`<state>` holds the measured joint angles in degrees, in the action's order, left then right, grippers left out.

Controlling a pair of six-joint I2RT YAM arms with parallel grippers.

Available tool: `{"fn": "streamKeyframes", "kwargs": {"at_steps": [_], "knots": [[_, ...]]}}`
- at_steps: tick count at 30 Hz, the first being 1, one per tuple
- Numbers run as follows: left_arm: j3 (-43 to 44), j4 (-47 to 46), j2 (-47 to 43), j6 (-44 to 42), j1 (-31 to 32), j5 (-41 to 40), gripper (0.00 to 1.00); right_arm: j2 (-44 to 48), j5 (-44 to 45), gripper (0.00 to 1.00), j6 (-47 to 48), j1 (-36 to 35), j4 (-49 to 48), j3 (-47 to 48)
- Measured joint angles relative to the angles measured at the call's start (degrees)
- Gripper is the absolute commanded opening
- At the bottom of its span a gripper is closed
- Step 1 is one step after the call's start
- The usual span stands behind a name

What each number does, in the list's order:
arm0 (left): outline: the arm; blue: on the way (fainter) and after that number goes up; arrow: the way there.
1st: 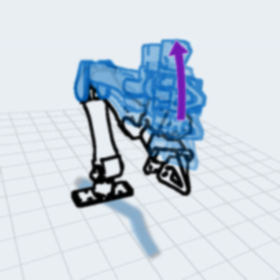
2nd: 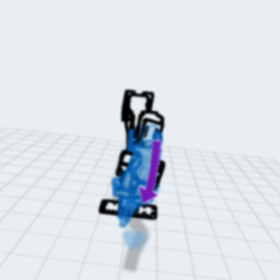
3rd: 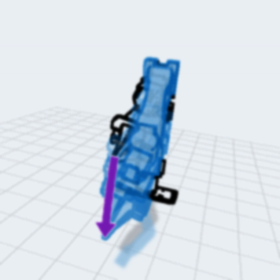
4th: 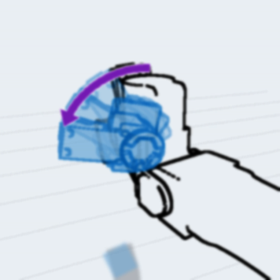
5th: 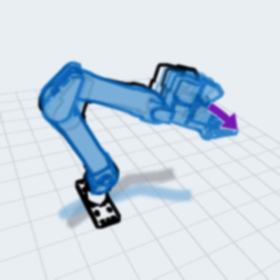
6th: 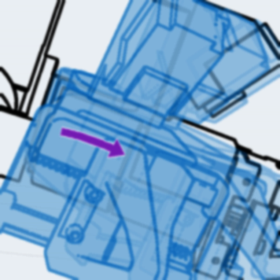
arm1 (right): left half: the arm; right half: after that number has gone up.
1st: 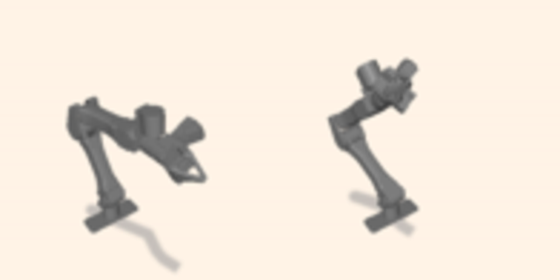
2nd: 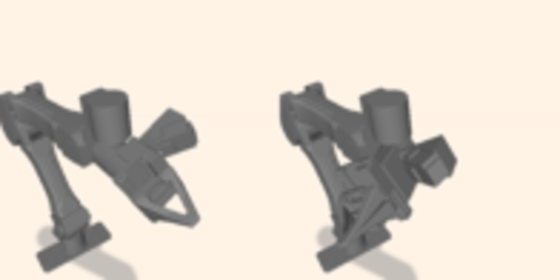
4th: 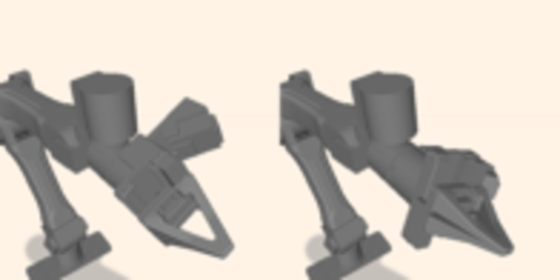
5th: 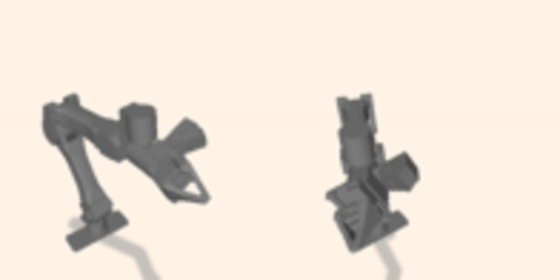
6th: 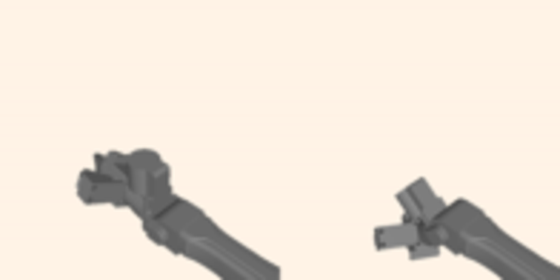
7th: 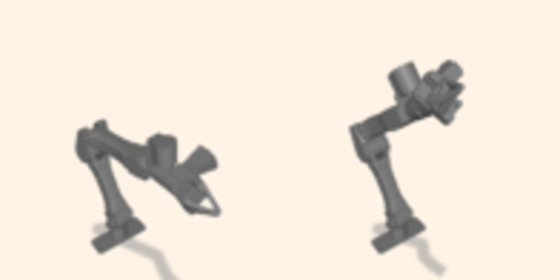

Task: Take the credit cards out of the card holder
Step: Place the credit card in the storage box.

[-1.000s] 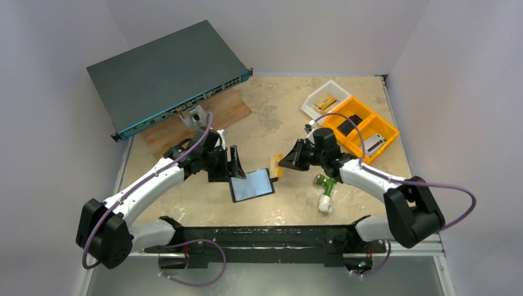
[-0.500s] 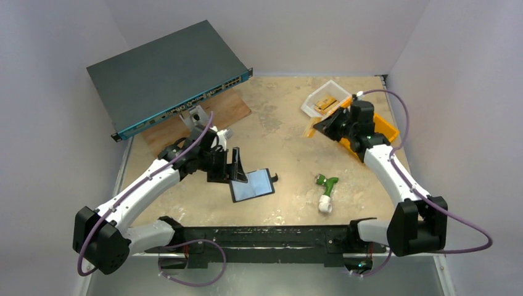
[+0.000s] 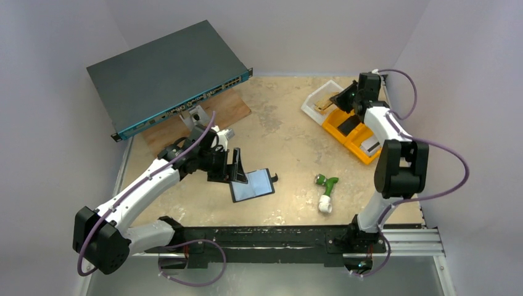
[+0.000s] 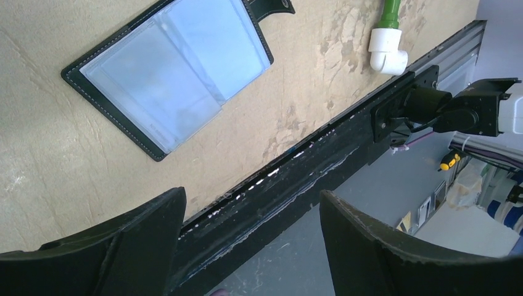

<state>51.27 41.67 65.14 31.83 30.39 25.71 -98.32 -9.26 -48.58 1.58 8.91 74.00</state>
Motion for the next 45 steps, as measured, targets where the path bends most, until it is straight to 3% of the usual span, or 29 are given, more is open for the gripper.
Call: {"fn": "streamKeyframes", "kwargs": {"at_steps": [13,20,26,35,40,45], "knots": [[0.0,-0.02,0.0,0.0,0.0,0.11,0.79,-17.97,1.73,0.0,-1.73,0.74,-0.15,14.6],[0.0,-0.07,0.0,0.0,0.0,0.11,0.79,-22.01,2.29,0.33,-2.25,0.74,0.59,17.35],[0.0,-0.09,0.0,0.0,0.0,0.26,0.79,-23.5,2.1,0.46,-2.14,0.74,1.07,20.76],[0.0,-0.13,0.0,0.02,0.0,0.22,0.79,-21.51,2.08,0.61,-0.94,0.5,3.34,21.24],[-0.04,0.02,0.0,0.15,-0.22,-1.36,0.79,-11.63,2.32,0.64,0.39,-2.12,3.89,12.7],[-1.99,-0.28,-0.83,1.6,-2.29,-3.61,0.78,0.24,2.45,0.64,1.86,-10.91,3.23,2.93]]}}
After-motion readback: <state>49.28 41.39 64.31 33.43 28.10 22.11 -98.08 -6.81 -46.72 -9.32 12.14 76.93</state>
